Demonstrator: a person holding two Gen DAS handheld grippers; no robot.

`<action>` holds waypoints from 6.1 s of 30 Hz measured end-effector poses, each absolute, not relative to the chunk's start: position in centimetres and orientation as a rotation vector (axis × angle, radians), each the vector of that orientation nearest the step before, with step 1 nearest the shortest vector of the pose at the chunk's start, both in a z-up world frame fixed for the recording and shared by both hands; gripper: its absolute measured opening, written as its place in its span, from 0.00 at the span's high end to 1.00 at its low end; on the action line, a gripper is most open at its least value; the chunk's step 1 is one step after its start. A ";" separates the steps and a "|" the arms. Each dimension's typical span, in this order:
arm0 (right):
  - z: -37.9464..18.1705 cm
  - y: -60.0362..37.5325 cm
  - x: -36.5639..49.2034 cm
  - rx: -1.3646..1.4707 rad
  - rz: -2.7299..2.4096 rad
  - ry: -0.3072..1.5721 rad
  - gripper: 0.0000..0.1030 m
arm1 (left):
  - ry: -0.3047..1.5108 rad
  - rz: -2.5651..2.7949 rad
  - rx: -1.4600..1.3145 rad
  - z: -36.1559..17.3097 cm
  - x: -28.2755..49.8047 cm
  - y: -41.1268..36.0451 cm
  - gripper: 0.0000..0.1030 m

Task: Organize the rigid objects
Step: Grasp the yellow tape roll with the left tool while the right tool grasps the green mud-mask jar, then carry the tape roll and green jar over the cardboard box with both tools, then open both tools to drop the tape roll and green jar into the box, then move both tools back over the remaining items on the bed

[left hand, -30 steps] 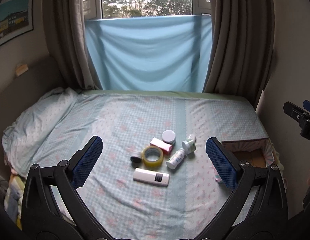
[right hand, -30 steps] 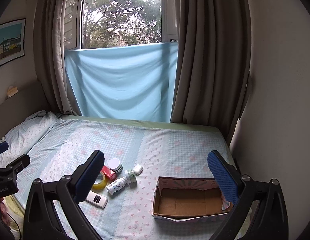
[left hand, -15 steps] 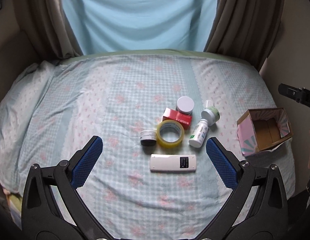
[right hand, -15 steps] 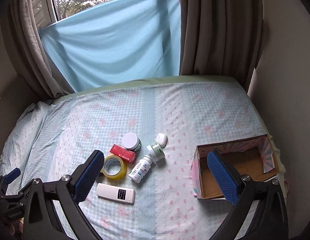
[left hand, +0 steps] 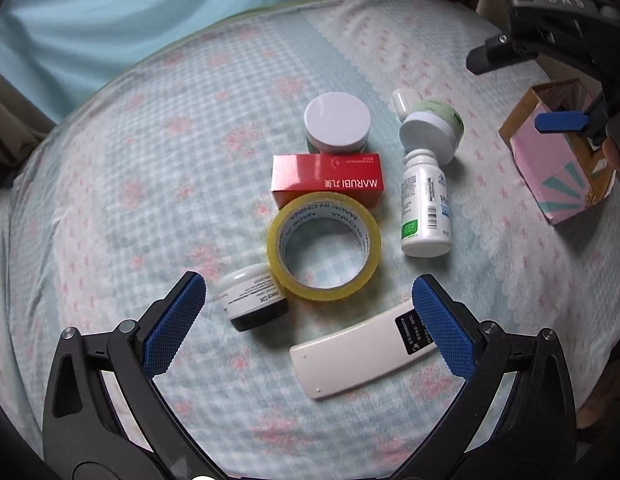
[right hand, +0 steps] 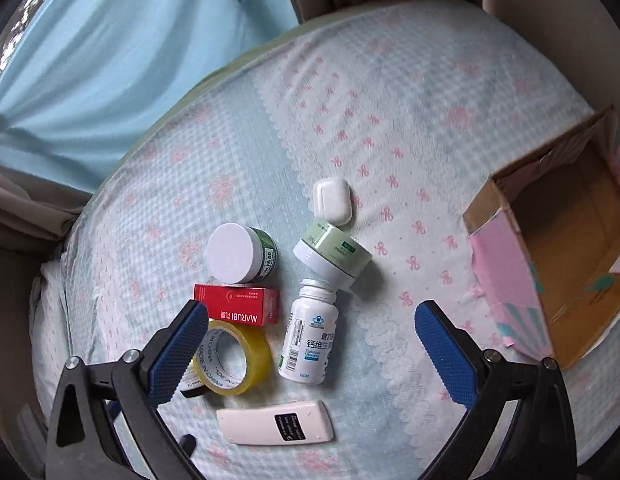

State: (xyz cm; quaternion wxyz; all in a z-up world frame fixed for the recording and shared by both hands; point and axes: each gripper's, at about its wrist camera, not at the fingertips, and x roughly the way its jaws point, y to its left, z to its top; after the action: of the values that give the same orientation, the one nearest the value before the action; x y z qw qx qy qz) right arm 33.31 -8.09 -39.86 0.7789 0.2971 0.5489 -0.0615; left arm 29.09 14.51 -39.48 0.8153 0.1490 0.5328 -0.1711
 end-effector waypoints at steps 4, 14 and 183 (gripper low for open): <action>-44.2 -9.4 35.1 0.819 -0.181 1.231 0.00 | 1.180 -0.399 0.378 -43.2 30.7 12.8 0.01; -50.5 -10.0 37.8 0.995 -0.206 1.318 0.00 | 1.251 -0.421 0.430 -48.1 33.9 11.3 0.01; -22.8 -20.2 15.1 0.167 0.219 1.073 0.00 | 1.076 -0.108 0.112 -21.7 12.7 5.1 0.00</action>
State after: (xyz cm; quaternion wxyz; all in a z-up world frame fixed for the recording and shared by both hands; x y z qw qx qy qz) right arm 15.11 -20.20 -22.84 0.8506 0.0791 0.5093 0.1039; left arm 12.74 5.11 -21.71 0.8557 0.0532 0.5121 -0.0513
